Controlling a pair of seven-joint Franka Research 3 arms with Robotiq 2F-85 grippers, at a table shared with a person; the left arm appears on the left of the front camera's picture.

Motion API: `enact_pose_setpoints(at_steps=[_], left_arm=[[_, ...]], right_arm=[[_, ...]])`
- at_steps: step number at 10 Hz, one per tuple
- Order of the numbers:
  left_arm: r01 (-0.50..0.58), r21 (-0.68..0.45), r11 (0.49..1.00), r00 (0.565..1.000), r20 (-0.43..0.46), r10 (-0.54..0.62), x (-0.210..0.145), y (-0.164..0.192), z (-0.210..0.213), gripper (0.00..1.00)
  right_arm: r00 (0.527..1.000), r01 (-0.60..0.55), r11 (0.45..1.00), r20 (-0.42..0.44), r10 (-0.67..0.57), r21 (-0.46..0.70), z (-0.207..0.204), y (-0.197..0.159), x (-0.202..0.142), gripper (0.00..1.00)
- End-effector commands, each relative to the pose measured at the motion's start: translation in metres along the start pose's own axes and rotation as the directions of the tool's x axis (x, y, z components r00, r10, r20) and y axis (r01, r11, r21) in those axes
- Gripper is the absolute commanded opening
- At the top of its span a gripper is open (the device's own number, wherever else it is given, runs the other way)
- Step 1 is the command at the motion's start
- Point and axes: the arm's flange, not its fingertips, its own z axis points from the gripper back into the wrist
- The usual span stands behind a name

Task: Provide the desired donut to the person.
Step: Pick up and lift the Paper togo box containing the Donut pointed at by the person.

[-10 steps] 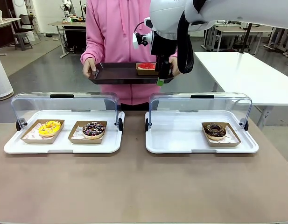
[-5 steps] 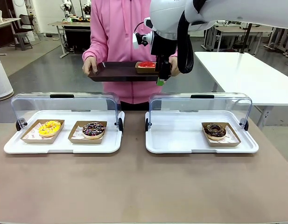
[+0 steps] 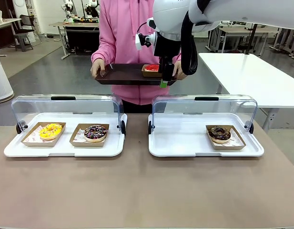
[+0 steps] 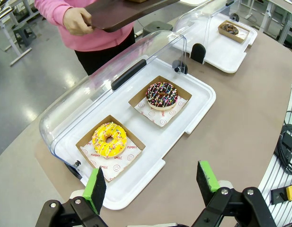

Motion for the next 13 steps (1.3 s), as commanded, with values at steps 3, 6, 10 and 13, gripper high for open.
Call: enact_pose_setpoints(at_steps=[3, 6, 10, 13], left_arm=[[-0.019, -0.005, 1.000, 1.000, 0.007, 0.019, 0.001, 0.000, 0.001, 1.00], [-0.019, -0.005, 1.000, 1.000, 0.007, 0.019, 0.001, 0.000, 0.001, 1.00], [-0.019, -0.005, 1.000, 1.000, 0.007, 0.019, 0.001, 0.000, 0.001, 1.00], [-0.019, -0.005, 1.000, 1.000, 0.007, 0.019, 0.001, 0.000, 0.001, 1.00]], right_arm=[[0.985, 0.115, 0.991, 0.120, -0.123, 0.073, 0.017, 0.005, -0.033, 1.00], [0.856, 0.339, 0.921, 0.344, -0.386, 0.192, 0.038, 0.060, -0.150, 1.00], [0.681, 0.560, 0.820, 0.501, -0.535, 0.115, 0.025, 0.162, -0.249, 1.00], [0.675, 0.576, 0.817, 0.561, -0.480, 0.006, 0.029, 0.204, -0.287, 1.00]])
